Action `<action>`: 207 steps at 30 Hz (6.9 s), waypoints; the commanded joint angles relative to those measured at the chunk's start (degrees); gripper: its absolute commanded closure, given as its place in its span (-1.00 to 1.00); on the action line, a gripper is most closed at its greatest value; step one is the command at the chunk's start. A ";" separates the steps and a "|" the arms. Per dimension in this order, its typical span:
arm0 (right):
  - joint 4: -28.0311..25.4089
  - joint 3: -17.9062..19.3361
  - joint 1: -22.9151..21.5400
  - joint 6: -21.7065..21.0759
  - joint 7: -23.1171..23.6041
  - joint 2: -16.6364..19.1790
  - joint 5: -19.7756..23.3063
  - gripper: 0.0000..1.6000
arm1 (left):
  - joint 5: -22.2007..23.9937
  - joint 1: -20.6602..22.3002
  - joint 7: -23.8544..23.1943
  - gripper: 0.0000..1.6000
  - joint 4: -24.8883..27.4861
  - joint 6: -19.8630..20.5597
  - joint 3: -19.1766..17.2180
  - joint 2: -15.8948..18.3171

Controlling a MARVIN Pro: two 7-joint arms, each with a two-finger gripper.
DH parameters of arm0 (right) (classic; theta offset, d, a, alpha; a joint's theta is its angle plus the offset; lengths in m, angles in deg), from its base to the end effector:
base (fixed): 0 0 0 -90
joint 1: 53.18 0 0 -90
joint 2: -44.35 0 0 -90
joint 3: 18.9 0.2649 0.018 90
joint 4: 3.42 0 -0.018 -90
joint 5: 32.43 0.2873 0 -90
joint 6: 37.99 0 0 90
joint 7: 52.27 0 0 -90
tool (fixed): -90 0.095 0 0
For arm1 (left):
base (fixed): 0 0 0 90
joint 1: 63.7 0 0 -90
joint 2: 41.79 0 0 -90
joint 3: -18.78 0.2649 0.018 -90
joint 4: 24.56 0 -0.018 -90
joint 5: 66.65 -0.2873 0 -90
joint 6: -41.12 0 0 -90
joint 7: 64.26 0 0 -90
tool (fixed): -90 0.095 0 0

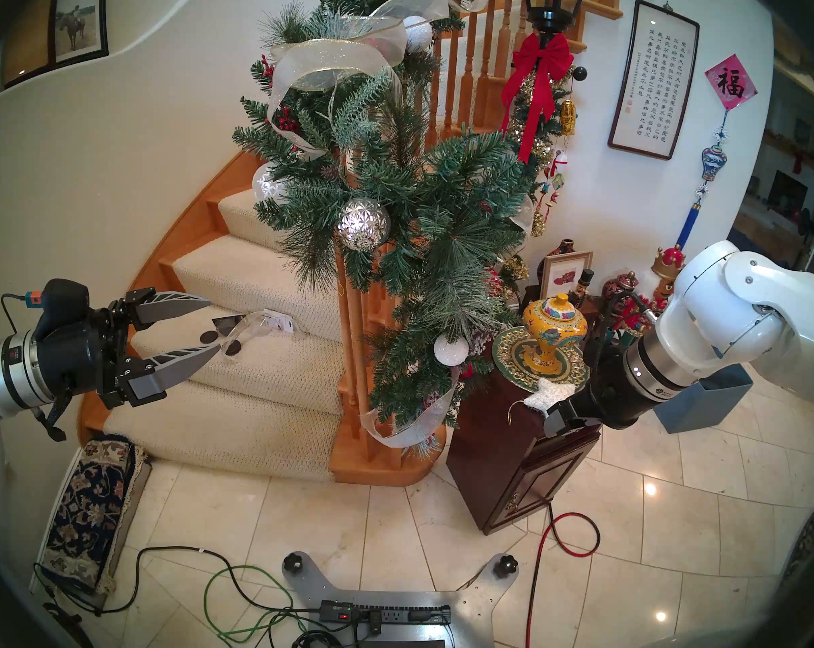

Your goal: Hang the ornament onto the Christmas-tree-style decoration

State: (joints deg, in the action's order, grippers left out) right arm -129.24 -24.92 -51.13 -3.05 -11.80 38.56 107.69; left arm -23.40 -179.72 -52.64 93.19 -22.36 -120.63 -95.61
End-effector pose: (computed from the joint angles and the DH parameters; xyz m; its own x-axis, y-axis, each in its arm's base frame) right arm 0.2876 -0.0677 -0.1286 0.9470 0.2191 0.2348 0.2529 -0.9594 -0.1247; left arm 0.2168 0.1783 -0.0823 0.0344 -0.0850 0.9958 -0.8522 -0.5230 -0.0152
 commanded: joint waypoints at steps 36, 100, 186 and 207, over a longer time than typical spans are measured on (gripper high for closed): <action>1.31 -10.69 4.65 18.00 7.85 0.06 -15.06 -1.00 | 0.05 0.02 -0.02 -1.00 0.07 -0.02 0.00 -0.01; 10.03 -36.11 8.43 68.81 27.29 0.06 -71.06 -1.00 | 0.10 0.01 0.01 -1.00 0.15 -0.02 -0.04 -0.12; 11.95 -39.80 -0.29 61.06 15.33 -10.75 -50.94 -1.00 | 0.09 0.03 0.01 -1.00 0.17 0.00 -0.04 -0.17; 14.29 -38.99 -2.93 52.61 17.32 -12.05 -49.44 -1.00 | 0.09 0.03 0.00 -1.00 0.17 0.00 -0.04 -0.16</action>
State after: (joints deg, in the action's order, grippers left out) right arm -115.31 -64.96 -52.48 51.01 4.68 26.89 57.84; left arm -23.41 -179.72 -52.63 93.22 -22.36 -120.61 -95.67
